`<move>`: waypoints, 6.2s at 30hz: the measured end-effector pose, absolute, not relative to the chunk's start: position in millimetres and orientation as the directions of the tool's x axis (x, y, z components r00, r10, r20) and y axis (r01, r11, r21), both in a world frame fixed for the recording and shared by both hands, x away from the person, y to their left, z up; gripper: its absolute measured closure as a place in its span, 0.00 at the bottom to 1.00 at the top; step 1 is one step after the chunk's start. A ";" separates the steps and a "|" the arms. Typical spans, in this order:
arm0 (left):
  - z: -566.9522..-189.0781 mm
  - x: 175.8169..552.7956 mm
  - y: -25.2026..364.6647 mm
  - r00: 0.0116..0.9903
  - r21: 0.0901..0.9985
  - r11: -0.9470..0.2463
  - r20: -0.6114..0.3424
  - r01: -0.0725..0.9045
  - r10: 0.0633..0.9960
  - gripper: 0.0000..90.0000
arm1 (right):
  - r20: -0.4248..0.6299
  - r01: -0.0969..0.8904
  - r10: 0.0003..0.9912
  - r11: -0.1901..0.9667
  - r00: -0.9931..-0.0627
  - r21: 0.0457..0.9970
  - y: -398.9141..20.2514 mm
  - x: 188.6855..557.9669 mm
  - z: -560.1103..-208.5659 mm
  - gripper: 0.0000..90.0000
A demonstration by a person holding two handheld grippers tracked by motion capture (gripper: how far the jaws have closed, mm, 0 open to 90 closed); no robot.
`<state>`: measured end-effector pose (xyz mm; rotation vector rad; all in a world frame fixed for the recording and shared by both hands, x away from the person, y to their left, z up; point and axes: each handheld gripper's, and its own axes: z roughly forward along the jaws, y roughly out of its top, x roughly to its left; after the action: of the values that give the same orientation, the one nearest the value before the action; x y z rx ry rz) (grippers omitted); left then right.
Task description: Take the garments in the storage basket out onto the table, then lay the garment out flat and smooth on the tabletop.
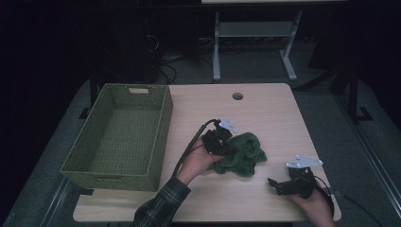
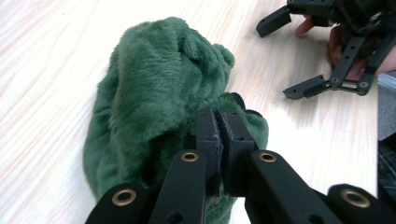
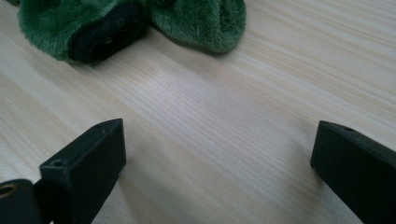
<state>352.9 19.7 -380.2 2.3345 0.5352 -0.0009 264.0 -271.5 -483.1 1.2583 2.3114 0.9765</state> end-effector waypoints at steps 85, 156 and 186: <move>-436.1 322.3 26.3 0.881 0.626 -0.686 -0.002 0.371 0.474 0.66 | 0.034 0.604 0.832 0.373 -0.553 0.704 -271.5 263.9 -483.1 0.03; -441.8 285.6 95.5 0.819 0.613 -0.571 -0.245 0.546 0.519 0.97 | 0.102 0.545 0.666 0.501 -0.739 0.672 -256.5 264.0 -455.1 0.98; -407.3 285.6 89.8 0.838 0.704 -0.526 -0.185 0.477 0.513 0.63 | 0.097 0.522 0.689 0.441 -0.718 0.730 -262.6 266.4 -437.3 0.73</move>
<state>285.6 89.8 -407.3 2.2130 0.7190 0.0575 266.4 -262.6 -437.3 1.0577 2.4777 1.1411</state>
